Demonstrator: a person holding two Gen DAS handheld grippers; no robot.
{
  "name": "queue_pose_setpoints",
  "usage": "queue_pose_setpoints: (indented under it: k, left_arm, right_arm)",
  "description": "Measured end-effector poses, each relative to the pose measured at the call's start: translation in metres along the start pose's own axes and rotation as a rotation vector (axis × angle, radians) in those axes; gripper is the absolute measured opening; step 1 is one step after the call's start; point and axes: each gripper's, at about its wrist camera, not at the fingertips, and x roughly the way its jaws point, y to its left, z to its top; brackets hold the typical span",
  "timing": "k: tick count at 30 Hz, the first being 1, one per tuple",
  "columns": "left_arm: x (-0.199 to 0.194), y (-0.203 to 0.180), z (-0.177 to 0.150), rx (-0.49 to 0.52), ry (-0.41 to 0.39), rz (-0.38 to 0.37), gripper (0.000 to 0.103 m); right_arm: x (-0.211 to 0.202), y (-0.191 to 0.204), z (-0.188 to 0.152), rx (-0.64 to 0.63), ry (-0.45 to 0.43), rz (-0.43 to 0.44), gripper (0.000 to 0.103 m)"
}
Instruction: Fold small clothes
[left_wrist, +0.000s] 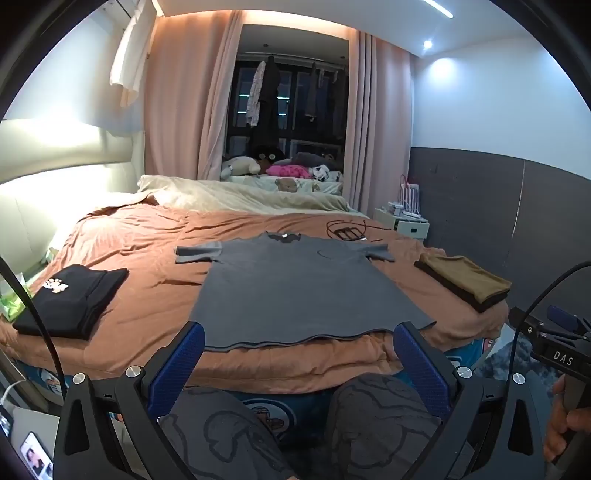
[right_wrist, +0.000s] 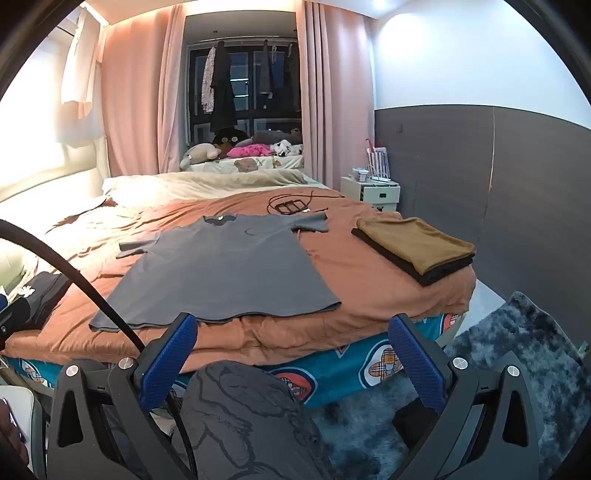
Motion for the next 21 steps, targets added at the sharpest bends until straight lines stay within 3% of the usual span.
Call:
queue_pose_setpoints:
  k: [9,21]
  left_arm:
    - [-0.001,-0.006,-0.009,0.001,-0.002,-0.005,0.103]
    - [-0.007,-0.001,0.002,-0.009,0.017,-0.038,0.103]
  right_arm:
    - [0.0,-0.001,0.0,0.006,-0.006,0.003,0.103]
    - [-0.008,0.002,0.003,-0.011,-0.02,0.0,0.103]
